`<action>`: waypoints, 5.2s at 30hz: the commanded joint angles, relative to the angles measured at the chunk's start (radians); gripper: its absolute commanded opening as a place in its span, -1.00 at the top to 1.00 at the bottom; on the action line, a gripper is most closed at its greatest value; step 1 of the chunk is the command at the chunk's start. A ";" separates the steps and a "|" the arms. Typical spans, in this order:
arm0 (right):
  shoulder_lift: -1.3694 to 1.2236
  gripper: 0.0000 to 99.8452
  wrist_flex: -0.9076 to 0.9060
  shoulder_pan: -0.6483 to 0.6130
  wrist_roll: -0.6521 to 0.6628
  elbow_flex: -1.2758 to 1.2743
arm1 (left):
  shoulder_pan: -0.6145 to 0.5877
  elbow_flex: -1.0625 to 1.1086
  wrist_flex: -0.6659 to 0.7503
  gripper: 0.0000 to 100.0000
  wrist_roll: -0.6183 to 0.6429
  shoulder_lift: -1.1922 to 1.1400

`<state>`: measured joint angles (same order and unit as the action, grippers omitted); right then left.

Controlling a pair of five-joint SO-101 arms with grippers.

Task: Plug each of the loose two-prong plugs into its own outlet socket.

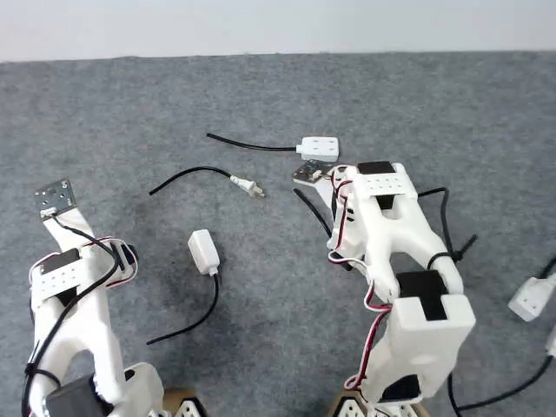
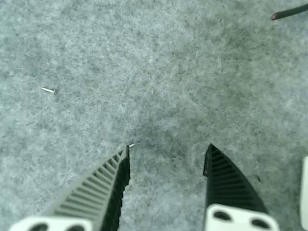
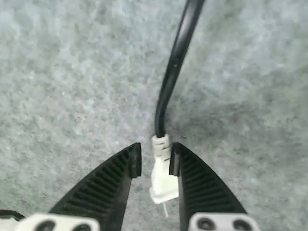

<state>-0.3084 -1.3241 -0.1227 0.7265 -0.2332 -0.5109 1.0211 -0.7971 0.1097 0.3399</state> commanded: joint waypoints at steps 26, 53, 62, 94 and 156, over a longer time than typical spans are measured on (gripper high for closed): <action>0.058 0.98 0.041 0.027 -0.031 0.018 | 0.009 -0.045 -0.003 0.54 -0.012 0.015; 0.990 0.98 0.110 -0.568 -0.608 -0.229 | 0.373 -0.056 -0.147 0.98 -0.468 0.003; 0.978 0.98 0.295 -0.639 -0.608 -0.368 | 0.457 -0.058 -0.207 0.98 -0.660 0.005; 0.975 0.98 0.455 -0.593 -0.629 -0.494 | 0.546 0.334 -0.132 0.97 -0.589 0.683; 0.989 0.98 0.512 -0.400 -0.654 -0.555 | 0.735 -0.168 -0.055 0.49 0.178 -0.038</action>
<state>0.6506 -0.8270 -0.5340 0.0729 -0.7963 0.2209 0.9014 -0.8170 0.3015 0.2493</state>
